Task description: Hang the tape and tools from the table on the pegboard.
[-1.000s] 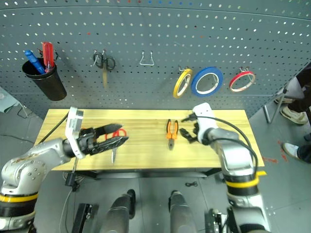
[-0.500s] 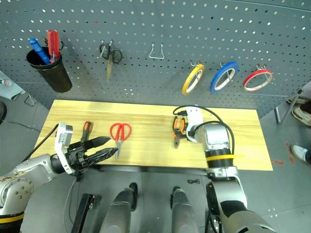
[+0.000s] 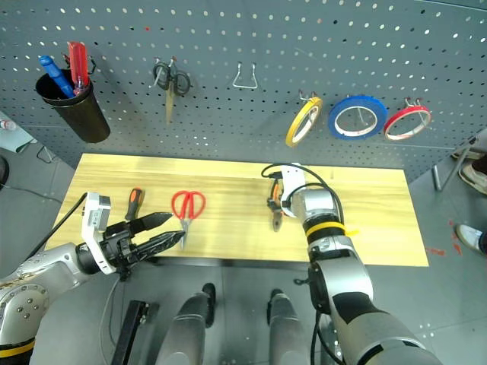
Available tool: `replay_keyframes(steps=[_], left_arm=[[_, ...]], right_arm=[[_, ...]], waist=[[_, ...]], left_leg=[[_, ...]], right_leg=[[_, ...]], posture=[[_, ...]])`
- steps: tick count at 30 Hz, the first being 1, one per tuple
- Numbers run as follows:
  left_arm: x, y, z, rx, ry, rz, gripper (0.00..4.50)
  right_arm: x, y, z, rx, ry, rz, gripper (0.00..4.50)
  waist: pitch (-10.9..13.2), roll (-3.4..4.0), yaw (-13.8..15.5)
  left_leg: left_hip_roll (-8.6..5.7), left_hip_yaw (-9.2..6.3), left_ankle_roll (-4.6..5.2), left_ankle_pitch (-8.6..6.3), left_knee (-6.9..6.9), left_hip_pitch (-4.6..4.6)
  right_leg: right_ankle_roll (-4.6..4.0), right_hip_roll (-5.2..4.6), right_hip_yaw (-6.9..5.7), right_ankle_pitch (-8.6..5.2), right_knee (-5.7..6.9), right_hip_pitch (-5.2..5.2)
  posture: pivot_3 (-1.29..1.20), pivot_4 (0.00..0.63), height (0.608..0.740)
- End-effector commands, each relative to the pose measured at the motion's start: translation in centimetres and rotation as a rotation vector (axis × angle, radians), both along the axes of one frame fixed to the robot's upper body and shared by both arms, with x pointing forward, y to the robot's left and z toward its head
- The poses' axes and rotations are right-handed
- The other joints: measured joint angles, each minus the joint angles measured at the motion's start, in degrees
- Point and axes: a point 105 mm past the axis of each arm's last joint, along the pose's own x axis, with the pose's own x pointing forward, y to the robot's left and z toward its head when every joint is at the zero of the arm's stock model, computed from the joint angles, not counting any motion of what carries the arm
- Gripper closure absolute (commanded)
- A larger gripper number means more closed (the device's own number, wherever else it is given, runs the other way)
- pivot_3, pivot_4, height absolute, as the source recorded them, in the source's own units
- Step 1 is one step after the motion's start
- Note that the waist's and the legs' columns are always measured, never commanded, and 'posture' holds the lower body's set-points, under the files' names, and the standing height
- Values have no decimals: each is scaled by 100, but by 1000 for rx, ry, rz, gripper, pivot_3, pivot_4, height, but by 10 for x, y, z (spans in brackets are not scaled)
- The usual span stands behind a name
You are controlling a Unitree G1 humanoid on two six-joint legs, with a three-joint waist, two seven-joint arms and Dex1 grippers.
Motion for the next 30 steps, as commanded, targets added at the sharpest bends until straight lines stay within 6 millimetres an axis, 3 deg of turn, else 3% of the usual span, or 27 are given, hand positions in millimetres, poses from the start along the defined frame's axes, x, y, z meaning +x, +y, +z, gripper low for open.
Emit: replay_keyframes(steps=[1, 6, 12, 15, 17, 21, 22, 26, 30], left_arm=[[-5, 0, 9, 10, -30, -9, 0], [-6, -1, 8, 15, -34, -2, 0], [-3, -9, 12, -15, -55, -15, 0], [-1, -10, 19, -50, -66, -19, 0], [1, -10, 23, -70, -75, -13, 0], [4, -2, 29, -159, -70, 45, 0], [4, -2, 29, -167, -67, 47, 0], [7, -1, 55, -305, -103, 61, 0], [23, 2, 97, -471, -187, 74, 0]], right_arm=[[6, 4, 4, 3, -35, 5, 31], [6, 8, 2, 21, -32, 26, 1539], [-1, 16, 10, 17, -59, 136, 1589], [-15, 34, 41, 43, -208, 344, 1590], [-34, 42, 61, 33, -321, 491, 1590], [-100, 53, 107, 116, -527, 734, 1590], [-108, 54, 112, 113, -557, 755, 1590], [-129, 58, 195, 141, -935, 732, 1590], [-129, 64, 258, 62, -1239, 687, 1590]], waist=[[15, -1, -4], [16, -1, 4], [16, -1, 11], [17, 1, 30], [20, 6, 41], [17, 3, 94], [17, 2, 84], [16, 0, 22], [14, -3, 20]], left_leg=[[0, 0, 0, 0, -3, 0], [0, -2, 0, 0, -10, 0], [1, -2, -1, -1, -16, -2], [1, -6, -1, 0, -35, -9], [1, -10, -1, 0, -41, -20], [-2, -12, -3, -2, -66, -28], [-1, -15, -5, -3, -75, -26], [3, -17, -17, -4, -71, -24], [2, -19, -32, 10, -57, -25]], right_leg=[[0, 0, -1, 0, 0, -1], [2, 0, -4, -2, -4, -1], [1, -1, -7, -3, -14, -1], [3, -2, -14, 0, -35, -4], [44, -3, -21, 24, -49, -7], [45, -12, -32, 24, -65, -10], [43, -12, -37, 24, -68, -9], [46, -11, -41, 19, -65, -11], [51, -12, -46, 42, -65, -6]], posture=[[223, 404, 740], [232, 397, 740], [222, 386, 740], [218, 375, 740], [217, 370, 740], [192, 340, 740], [192, 340, 740], [153, 324, 740], [119, 315, 740]])
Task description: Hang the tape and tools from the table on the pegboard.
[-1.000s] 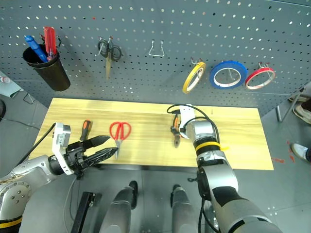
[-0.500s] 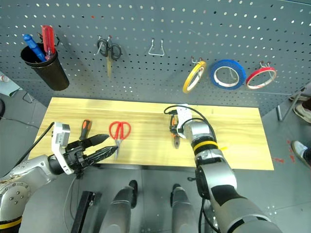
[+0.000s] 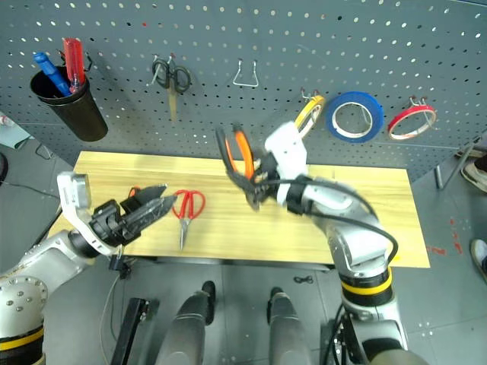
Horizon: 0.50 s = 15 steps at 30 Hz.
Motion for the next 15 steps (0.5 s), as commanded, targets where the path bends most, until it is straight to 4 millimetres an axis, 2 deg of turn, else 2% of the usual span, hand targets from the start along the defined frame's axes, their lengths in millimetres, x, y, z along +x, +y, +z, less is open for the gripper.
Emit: replay_keyframes(steps=[1, 6, 8, 11, 15], left_arm=[[10, 8, 39, -157, -86, 34, 0], [25, 6, 65, -221, -160, 63, 0], [27, 4, 72, -224, -182, 67, 0], [27, 0, 79, -220, -201, 60, 0], [25, -2, 80, -199, -207, 58, 0]], right_arm=[[-9, 5, 61, 79, -325, -22, 1590], [10, 12, 97, 143, -527, -75, 1590], [20, 11, 106, 166, -563, -115, 1590], [36, 6, 115, 198, -588, -176, 1590], [43, -1, 127, 239, -668, -237, 1590]], waist=[[-3, -5, -4], [-12, -21, -8], [-12, -21, -3], [-12, -22, 11], [-12, -22, 32]], left_leg=[[0, 0, 1, 2, 6, 0], [-1, 0, 5, 12, 18, -1], [-1, 0, 4, 13, 14, -9], [-1, 0, 3, 13, 1, -11], [-2, -1, 3, 13, -18, -10]], right_leg=[[0, 0, -1, 5, 0, 3], [4, -1, -2, 13, -14, 17], [-28, -1, -2, 33, -12, 11], [-33, -2, -5, 36, -11, 7], [-35, -4, -9, 37, -16, 5]], posture=[[119, 315, 740], [124, 311, 740], [135, 310, 740], [142, 313, 740], [164, 316, 740]])
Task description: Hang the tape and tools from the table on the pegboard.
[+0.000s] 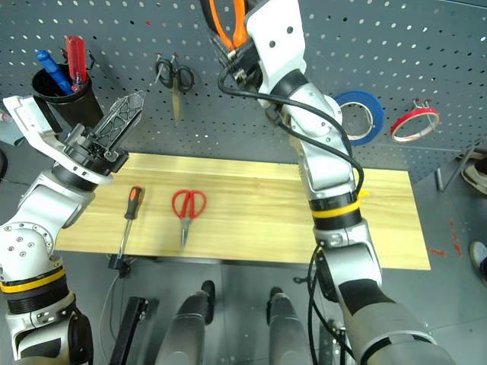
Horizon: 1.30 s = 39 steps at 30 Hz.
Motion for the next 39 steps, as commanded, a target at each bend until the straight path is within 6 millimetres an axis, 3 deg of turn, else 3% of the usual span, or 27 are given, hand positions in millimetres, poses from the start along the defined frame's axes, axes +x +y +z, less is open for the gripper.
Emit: replay_keyframes(steps=[1, 5, 15, 25, 27, 29, 34, 39], left_arm=[[-8, -2, 7, 25, -40, 4, 0], [-10, -2, 6, 38, -37, 6, 0], [-11, -5, 10, 49, -41, -5, 0], [-13, -7, 10, 57, -38, -17, 0], [-14, -7, 10, 59, -38, -19, 0], [-14, -8, 9, 66, -36, -21, 0], [-13, -6, 5, 74, -21, -12, 0], [-13, -1, -23, 179, 56, 56, 0]], right_arm=[[-15, -11, 34, 83, -182, -30, 1590], [-10, -12, 34, 106, -196, -43, 1590], [17, -11, 7, 146, -128, -80, 1590], [32, -15, -24, 120, -71, -143, 1590], [31, -16, -26, 123, -61, -138, 524], [30, -17, -30, 120, -50, -132, 47], [23, -28, -36, 92, -35, -124, 47], [11, -37, -65, -11, 162, -20, 47]], waist=[[0, 0, 11], [0, 0, 6], [0, 0, 77], [0, 0, 140], [0, 0, 144], [0, 0, 143], [-1, -1, 151], [-1, 0, 160]], left_leg=[[0, -1, 0, 0, -2, 0], [0, -1, -1, 1, -2, 1], [1, -7, -8, 5, -2, 1], [1, -22, -30, 19, -2, 1], [0, -26, -31, 20, -2, 0], [0, -29, -33, 21, -2, 1], [0, -36, -38, 25, -1, 1], [1, -39, -38, 25, -1, 2]], right_leg=[[0, 0, -1, 0, 0, -1], [-2, 0, -2, 1, 2, -1], [-4, 0, -10, 2, 6, 0], [-8, -1, -28, 4, 14, 2], [-9, -1, -32, 5, 14, 2], [-10, -1, -34, 6, 15, 4], [-11, -1, -42, 6, 20, 6], [-11, -1, -44, 6, 18, 10]], posture=[[174, 311, 740], [188, 313, 740], [204, 309, 740], [217, 297, 740], [217, 297, 740], [214, 292, 740], [204, 290, 740], [194, 299, 740]])
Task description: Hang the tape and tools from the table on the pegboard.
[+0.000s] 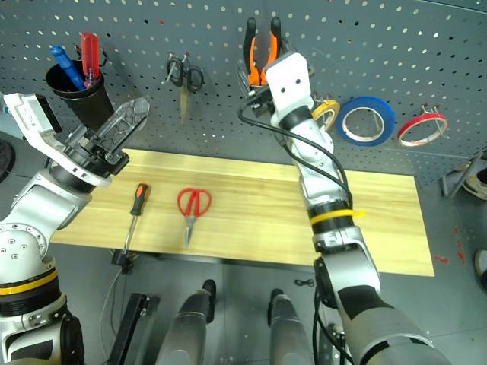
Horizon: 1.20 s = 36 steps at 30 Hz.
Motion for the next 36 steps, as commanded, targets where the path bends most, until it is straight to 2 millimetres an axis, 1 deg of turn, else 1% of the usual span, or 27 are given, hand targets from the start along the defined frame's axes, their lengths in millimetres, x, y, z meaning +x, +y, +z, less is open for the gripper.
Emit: replay_keyframes(steps=[1, 3, 5, 8, 9, 12, 14, 15, 16, 18, 21, 23, 27, 30, 32, 36], left_arm=[[-9, 0, -17, 104, 19, 42, 0], [-10, 1, -31, 156, 49, 72, 0], [-7, 5, -45, 215, 82, 130, 0], [2, 8, -80, 390, 157, 254, 0], [6, 9, -90, 416, 192, 300, 0], [15, 11, -120, 536, 282, 453, 0], [17, 8, -137, 598, 326, 525, 0], [20, 11, -145, 630, 358, 590, 0], [22, 12, -151, 645, 385, 633, 0], [22, 5, -160, 691, 396, 651, 0], [24, -1, -177, 721, 469, 670, 0], [25, 0, -190, 739, 525, 707, 0], [25, -4, -209, 767, 585, 726, 0], [29, -6, -219, 800, 596, 729, 0], [32, -7, -227, 807, 618, 726, 0], [37, -10, -235, 817, 634, 722, 0]], right_arm=[[-22, -6, 0, -38, 87, 115, 47], [-32, -10, -6, -78, 156, 165, 47], [-40, -14, -9, -97, 207, 204, 47], [-56, -10, -16, -128, 308, 324, 47], [-61, -7, -22, -139, 354, 371, 47], [-82, 1, -47, -210, 496, 522, 47], [-93, 2, -64, -253, 575, 597, 47], [-96, 1, -72, -267, 607, 623, 47], [-99, 0, -77, -274, 630, 642, 47], [-103, 0, -85, -305, 654, 676, 47], [-99, -4, -97, -347, 682, 673, 47], [-98, -5, -103, -372, 694, 675, 47], [-106, 1, -107, -419, 709, 720, 47], [-112, 4, -111, -452, 724, 746, 47], [-115, 5, -110, -453, 726, 751, 47], [-118, 6, -107, -444, 729, 749, 47]], waist=[[0, 0, -2], [0, 1, -6], [0, 1, -14], [0, 1, -25], [0, 1, -29], [1, 0, -19], [1, 0, -2], [1, -1, -2], [2, -1, 0], [4, -2, 0], [5, -1, -27], [6, -1, -38], [10, 1, -55], [20, 4, -54], [23, 4, -55], [29, 5, -66]], left_leg=[[0, 0, 0, 0, -1, 0], [0, 1, 0, 0, -1, 0], [1, 1, 0, 0, 1, 2], [1, 2, 0, 2, 1, 9], [1, 2, 1, 2, 1, 11], [1, 2, 3, 3, 4, 10], [1, 1, 4, 4, 7, 8], [0, 2, 4, 4, 8, 7], [0, 1, 4, 4, 11, 5], [0, 1, 5, 4, 18, 4], [1, 1, 5, 4, 24, 7], [1, -1, 5, 4, 30, 8], [1, -1, 6, 5, 36, 8], [0, -1, 6, 5, 37, 7], [0, -2, 6, 5, 37, 7], [0, -2, 6, 4, 37, 6]], right_leg=[[0, 0, 0, 0, 0, 0], [-1, 0, 0, 0, 1, -2], [-4, 0, 0, 0, 6, -2], [-8, 1, 0, 1, 6, 1], [-9, 1, 1, 0, 5, 2], [-8, 1, 2, -2, 4, 5], [-7, 0, 2, -4, 3, 5], [-4, -1, 3, -6, 4, 5], [-4, 0, 3, -6, 3, 6], [0, 0, 4, -8, 6, 5], [11, 1, 4, -14, 11, 5], [33, 3, 4, -28, 15, 5], [36, 3, 5, -30, 19, 5], [36, 3, 6, -30, 18, 6], [36, 2, 6, -31, 17, 6], [35, 2, 6, -32, 17, 6]], posture=[[187, 304, 740], [183, 309, 740], [172, 320, 740], [166, 332, 740], [163, 336, 740], [151, 350, 740], [143, 359, 740], [138, 365, 740], [137, 368, 740], [132, 381, 740], [121, 393, 740], [102, 405, 740], [69, 410, 740], [48, 426, 740], [38, 430, 740], [18, 436, 740]])
